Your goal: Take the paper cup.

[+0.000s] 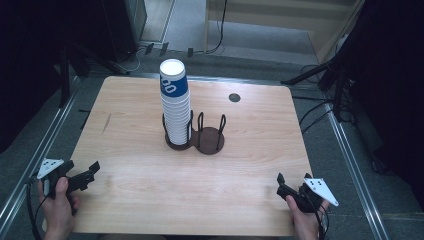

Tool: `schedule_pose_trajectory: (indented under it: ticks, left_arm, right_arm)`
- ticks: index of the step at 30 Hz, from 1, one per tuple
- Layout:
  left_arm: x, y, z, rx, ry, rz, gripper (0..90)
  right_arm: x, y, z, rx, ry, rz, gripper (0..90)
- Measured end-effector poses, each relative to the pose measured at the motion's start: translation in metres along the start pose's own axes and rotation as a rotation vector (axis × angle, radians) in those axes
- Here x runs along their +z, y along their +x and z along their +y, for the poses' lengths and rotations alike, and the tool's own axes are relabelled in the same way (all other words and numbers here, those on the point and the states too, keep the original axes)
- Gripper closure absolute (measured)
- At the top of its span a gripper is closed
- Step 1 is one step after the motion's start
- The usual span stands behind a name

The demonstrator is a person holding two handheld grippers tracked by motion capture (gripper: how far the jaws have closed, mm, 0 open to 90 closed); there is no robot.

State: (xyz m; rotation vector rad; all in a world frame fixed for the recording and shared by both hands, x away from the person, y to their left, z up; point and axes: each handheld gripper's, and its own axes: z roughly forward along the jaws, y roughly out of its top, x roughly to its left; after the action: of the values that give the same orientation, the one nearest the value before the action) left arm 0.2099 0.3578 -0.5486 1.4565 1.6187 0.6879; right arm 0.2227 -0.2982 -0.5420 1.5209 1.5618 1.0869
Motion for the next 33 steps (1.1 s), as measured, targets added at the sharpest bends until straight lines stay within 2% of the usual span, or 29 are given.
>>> schedule_pose_trajectory:
  ticks: [3, 7, 10, 11, 13, 22, 23, 26, 28, 29, 33]
  left_arm:
    - [0.003, -0.004, 0.000, 0.024, 0.005, 0.000, 6.6]
    - [0.005, -0.006, 0.000, 0.027, -0.008, 0.020, 6.6]
    - [0.006, -0.006, 0.000, 0.023, -0.010, 0.009, 6.6]
    - [0.006, -0.006, 0.000, 0.021, -0.016, 0.006, 6.6]
    - [0.007, -0.006, 0.000, 0.022, -0.021, 0.010, 6.6]
    - [0.009, -0.008, 0.000, 0.039, -0.025, 0.017, 6.6]
    - [0.009, -0.008, 0.000, 0.038, -0.026, 0.016, 6.6]
    - [0.009, -0.009, 0.000, 0.046, -0.024, 0.015, 6.6]
    - [0.009, -0.009, 0.000, 0.050, -0.024, 0.014, 6.6]
    - [0.009, -0.009, 0.000, 0.048, -0.027, 0.015, 6.6]
    - [0.009, -0.010, 0.000, 0.055, -0.024, 0.022, 6.6]
  right_arm:
    - [0.000, 0.002, 0.000, -0.007, -0.002, 0.000, 8.5]
    - [0.001, 0.001, 0.001, 0.012, -0.001, -0.024, 8.5]
    - [0.002, 0.000, 0.000, 0.024, 0.000, -0.028, 9.8]
    - [0.002, 0.000, 0.000, 0.028, 0.000, -0.045, 13.9]
    - [0.001, 0.000, 0.001, 0.029, 0.005, -0.057, 13.9]
    - [0.000, 0.002, 0.002, 0.011, 0.010, -0.040, 12.6]
    - [0.000, 0.003, 0.004, -0.002, 0.010, -0.029, 12.3]
    - [0.000, 0.007, 0.006, 0.000, 0.007, -0.024, 12.3]
    - [-0.001, 0.012, 0.009, -0.022, 0.001, -0.029, 12.2]
    - [-0.001, 0.015, 0.011, -0.007, 0.002, -0.014, 11.9]
    - [0.000, 0.018, 0.016, 0.012, -0.011, -0.022, 11.9]
